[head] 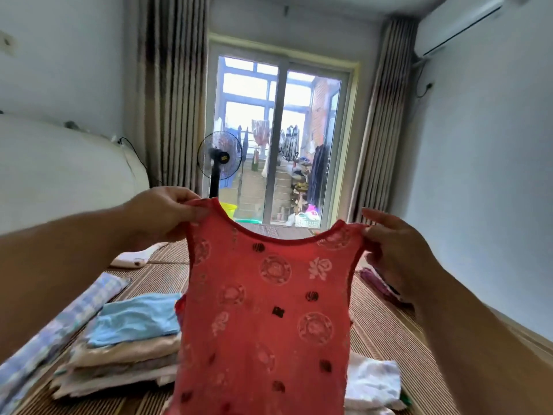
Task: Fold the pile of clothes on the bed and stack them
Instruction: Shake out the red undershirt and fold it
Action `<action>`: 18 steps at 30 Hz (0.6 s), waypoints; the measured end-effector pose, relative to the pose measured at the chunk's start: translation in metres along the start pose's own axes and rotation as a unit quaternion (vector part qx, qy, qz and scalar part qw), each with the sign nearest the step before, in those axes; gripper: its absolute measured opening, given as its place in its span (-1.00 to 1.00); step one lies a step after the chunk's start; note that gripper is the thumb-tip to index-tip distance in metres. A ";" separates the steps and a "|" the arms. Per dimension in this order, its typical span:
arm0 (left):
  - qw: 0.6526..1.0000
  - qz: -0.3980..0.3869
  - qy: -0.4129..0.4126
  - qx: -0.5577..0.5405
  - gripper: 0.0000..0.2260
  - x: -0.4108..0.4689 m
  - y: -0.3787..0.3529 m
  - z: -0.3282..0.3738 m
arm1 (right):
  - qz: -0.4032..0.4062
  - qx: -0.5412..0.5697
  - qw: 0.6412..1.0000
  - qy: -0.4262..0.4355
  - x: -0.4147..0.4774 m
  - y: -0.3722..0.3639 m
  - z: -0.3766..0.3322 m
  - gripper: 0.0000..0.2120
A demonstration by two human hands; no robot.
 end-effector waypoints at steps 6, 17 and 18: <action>1.000 -0.010 0.019 -0.014 -0.87 -0.023 0.026 0.007 | -0.008 -0.084 0.996 0.020 -0.011 -0.027 -0.026 -0.69; 0.996 -0.008 0.089 0.014 -0.89 -0.052 0.045 0.002 | -0.035 -0.391 0.905 0.167 -0.027 -0.051 -0.046 -0.87; 0.996 -0.002 0.090 0.018 -0.92 -0.053 0.045 0.001 | -0.035 -0.387 0.907 0.161 -0.029 -0.051 -0.044 -0.86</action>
Point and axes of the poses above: each hand's wrist, its own x-axis towards the middle knuckle, its own y-axis out of the back of the hand, z = x × y, the point moved 3 cm from there along x, towards the middle knuckle, and after that the axes turned 4 degrees about x, right-handed, at the moved point
